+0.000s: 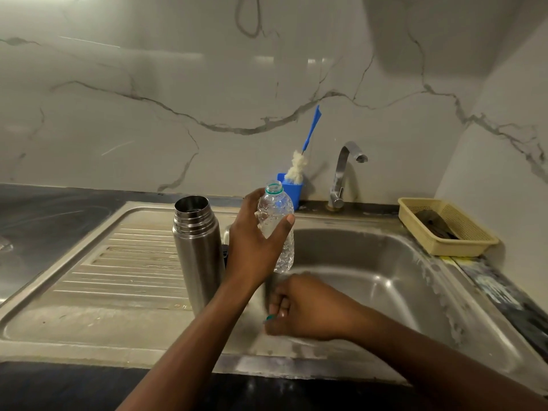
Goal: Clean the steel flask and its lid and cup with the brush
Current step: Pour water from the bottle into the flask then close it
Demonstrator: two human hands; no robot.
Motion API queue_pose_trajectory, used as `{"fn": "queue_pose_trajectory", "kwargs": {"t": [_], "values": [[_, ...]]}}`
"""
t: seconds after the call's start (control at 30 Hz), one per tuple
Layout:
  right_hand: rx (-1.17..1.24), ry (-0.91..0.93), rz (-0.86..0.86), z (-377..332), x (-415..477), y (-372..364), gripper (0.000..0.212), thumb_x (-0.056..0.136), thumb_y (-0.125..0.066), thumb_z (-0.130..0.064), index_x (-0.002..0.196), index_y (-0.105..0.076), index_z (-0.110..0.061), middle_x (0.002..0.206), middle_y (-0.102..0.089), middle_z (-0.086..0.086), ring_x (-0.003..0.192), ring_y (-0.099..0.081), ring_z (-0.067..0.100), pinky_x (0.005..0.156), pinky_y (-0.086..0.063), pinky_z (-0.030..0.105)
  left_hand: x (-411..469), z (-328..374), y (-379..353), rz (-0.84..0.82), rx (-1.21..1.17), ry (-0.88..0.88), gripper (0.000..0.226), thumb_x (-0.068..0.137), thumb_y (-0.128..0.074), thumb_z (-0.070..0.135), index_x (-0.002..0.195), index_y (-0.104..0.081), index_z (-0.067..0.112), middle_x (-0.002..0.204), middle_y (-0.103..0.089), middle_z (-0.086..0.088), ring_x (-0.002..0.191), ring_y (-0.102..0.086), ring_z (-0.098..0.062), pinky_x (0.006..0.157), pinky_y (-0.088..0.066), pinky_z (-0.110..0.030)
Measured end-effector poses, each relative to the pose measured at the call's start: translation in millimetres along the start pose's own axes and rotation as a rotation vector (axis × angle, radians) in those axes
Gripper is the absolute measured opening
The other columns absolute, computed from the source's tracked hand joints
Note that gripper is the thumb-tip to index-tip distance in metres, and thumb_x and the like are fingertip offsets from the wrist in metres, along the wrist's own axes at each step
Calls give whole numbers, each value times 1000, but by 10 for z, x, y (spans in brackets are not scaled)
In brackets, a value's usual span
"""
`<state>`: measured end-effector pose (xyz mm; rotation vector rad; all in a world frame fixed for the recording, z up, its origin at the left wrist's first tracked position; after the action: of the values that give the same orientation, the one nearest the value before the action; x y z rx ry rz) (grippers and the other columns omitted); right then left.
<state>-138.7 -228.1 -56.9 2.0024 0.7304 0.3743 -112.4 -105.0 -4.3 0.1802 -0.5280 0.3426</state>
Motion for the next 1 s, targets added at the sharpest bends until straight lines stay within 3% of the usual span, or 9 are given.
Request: {"fn": "queue_pose_trajectory", "kwargs": {"t": [0.07,0.17,0.33,0.43,0.53,0.67,0.8,0.9,1.0], "values": [[133,-53,14,76,-60,189,27,80,-85,-39,83,-74,-15,73,-76,1,61,-69,9,65,-58,32,-22,-13,5,-4,-11,13,57,92,-82,28,142,-54,30,125,-71,14,110,-72,-6,96,-61,-42],[315,-90,42,121,-153,616,25,85,-85,-31,90,-75,-9,79,-78,10,70,-76,25,66,-63,34,-46,-15,16,-5,-2,13,57,91,-82,26,141,-54,30,123,-71,15,108,-72,-5,94,-62,-38],[478,84,385,-10,-182,1552,16,96,-72,-22,108,-76,-13,86,-77,10,76,-74,21,70,-61,29,-90,5,-12,-18,-11,22,56,90,-84,25,139,-55,31,120,-71,20,108,-71,-2,95,-62,-38],[457,199,517,-134,-72,1769,18,97,-73,-21,111,-76,-11,94,-75,9,82,-73,15,72,-59,24,-126,50,-69,-37,-28,10,56,90,-85,24,138,-57,31,119,-70,27,107,-72,-2,93,-62,-33],[319,240,593,-217,42,1813,21,89,-82,-27,103,-74,-14,96,-75,2,89,-72,13,80,-60,27,-155,65,-118,-66,-26,9,58,90,-84,26,140,-56,30,118,-70,30,107,-71,1,92,-62,-30],[216,212,553,-234,124,1795,24,84,-86,-28,100,-71,-18,98,-75,-6,94,-72,11,81,-60,24,-154,47,-139,-100,19,14,63,90,-83,37,145,-52,34,128,-69,19,113,-69,1,97,-62,-33],[101,219,413,-256,137,1760,34,87,-84,-28,119,-73,-25,108,-74,-10,99,-71,4,85,-56,16,-140,40,-127,-103,63,11,71,89,-80,50,151,-48,38,141,-65,12,124,-66,-7,103,-60,-42],[11,207,331,-298,141,1759,40,90,-80,-23,130,-72,-24,120,-74,-9,107,-69,-1,97,-54,16,-137,48,-120,-99,71,7,70,88,-81,48,150,-49,37,140,-66,13,124,-65,-5,104,-59,-42],[-114,183,281,-359,160,1780,39,91,-80,-28,129,-73,-22,119,-75,-9,104,-69,-1,96,-54,15,-155,61,-126,-94,66,2,61,89,-82,44,143,-54,41,131,-69,17,117,-67,-2,101,-60,-41]]}}
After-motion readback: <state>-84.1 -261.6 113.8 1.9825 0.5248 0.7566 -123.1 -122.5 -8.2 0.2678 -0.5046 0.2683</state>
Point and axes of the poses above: each hand's wrist, its own x-axis towards the middle knuckle, its own y-axis out of the back of the hand, z = x × y, the point moved 6 cm from there along x, towards the middle knuckle
